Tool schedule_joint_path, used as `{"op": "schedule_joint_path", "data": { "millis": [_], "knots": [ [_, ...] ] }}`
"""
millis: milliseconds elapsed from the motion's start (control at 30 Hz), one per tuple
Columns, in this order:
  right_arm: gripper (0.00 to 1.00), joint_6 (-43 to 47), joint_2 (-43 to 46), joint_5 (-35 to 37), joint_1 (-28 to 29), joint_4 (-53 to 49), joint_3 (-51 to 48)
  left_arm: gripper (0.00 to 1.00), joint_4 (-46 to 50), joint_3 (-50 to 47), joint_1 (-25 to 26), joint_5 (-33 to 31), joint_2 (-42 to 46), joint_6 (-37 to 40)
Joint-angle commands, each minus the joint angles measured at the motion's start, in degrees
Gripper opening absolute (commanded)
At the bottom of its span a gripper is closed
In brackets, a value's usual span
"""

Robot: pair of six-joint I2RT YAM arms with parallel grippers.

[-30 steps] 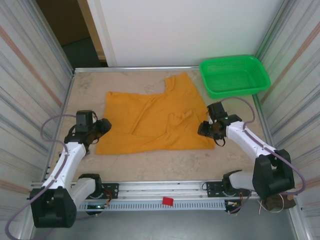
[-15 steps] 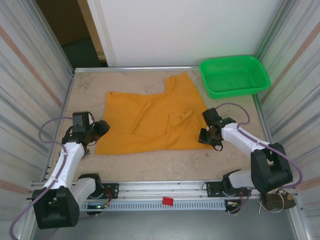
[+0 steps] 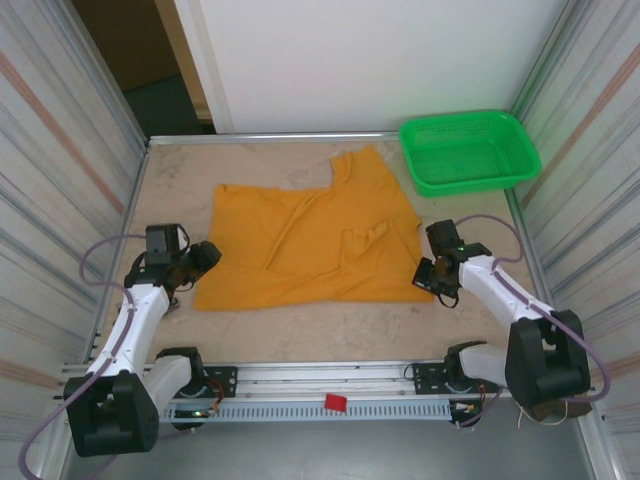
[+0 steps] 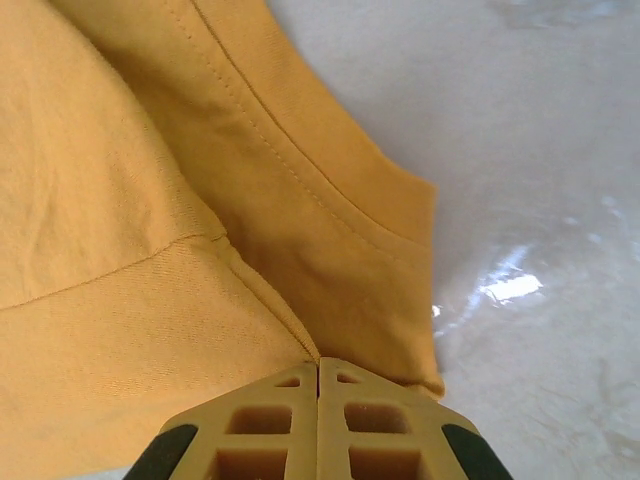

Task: Fold the inside-out t-shirt

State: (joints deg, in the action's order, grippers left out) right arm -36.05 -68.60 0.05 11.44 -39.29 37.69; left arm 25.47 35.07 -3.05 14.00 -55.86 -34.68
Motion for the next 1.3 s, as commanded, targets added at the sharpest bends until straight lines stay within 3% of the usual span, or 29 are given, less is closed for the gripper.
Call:
{"op": "schedule_joint_path", "data": {
  "millis": [0, 67, 133, 167, 267, 533, 700, 933, 1033, 1133, 1267],
  "knots": [
    [0.0, -2.9, 2.2, 0.3, -2.4, -3.3, -1.5, 0.42, -0.4, -0.5, -0.5, 1.3, -0.6, 0.5],
    [0.04, -3.7, 2.3, 0.9, -3.3, -4.3, -1.2, 0.42, 0.4, -1.1, -0.4, 1.4, -0.4, -0.5],
    [0.36, -4.7, 4.0, 1.2, -3.3, -5.8, -0.4, 0.42, 1.6, -2.4, -0.4, 0.9, 0.7, -3.0],
    [0.47, -5.8, 5.9, 1.8, -3.2, -6.8, -0.2, 0.42, 2.3, -3.6, -0.2, 0.2, 2.0, -4.8],
    [0.62, -8.7, 10.8, 4.3, -3.4, -9.9, 0.2, 0.43, 3.7, -7.9, 0.8, -2.8, 7.1, -10.1],
    [0.68, -16.4, 11.7, 3.7, -4.0, -11.7, -2.8, 0.47, 10.5, -13.5, 1.7, -8.4, 17.5, -21.5],
    [0.67, -18.1, 10.2, 0.1, -4.0, -6.9, -5.2, 0.48, 8.7, -15.7, 1.7, -7.4, 16.2, -23.4],
    [0.61, -18.9, 7.8, 0.7, -4.1, -4.3, -6.6, 0.46, 2.8, -18.6, 2.3, -5.2, 10.8, -25.2],
    [0.57, -19.8, 6.9, 0.4, -4.5, -1.9, -7.8, 0.41, 0.2, -19.6, 2.3, -5.8, 9.3, -25.7],
    [0.49, -20.2, 5.1, 0.6, -5.1, 0.0, -8.2, 0.3, -1.6, -19.8, 2.3, -7.0, 7.8, -25.3],
    [0.16, -19.7, 4.7, 0.5, -6.9, 0.4, -8.4, 0.0, -2.4, -19.7, 2.2, -8.6, 6.2, -24.1]
  ]
}}
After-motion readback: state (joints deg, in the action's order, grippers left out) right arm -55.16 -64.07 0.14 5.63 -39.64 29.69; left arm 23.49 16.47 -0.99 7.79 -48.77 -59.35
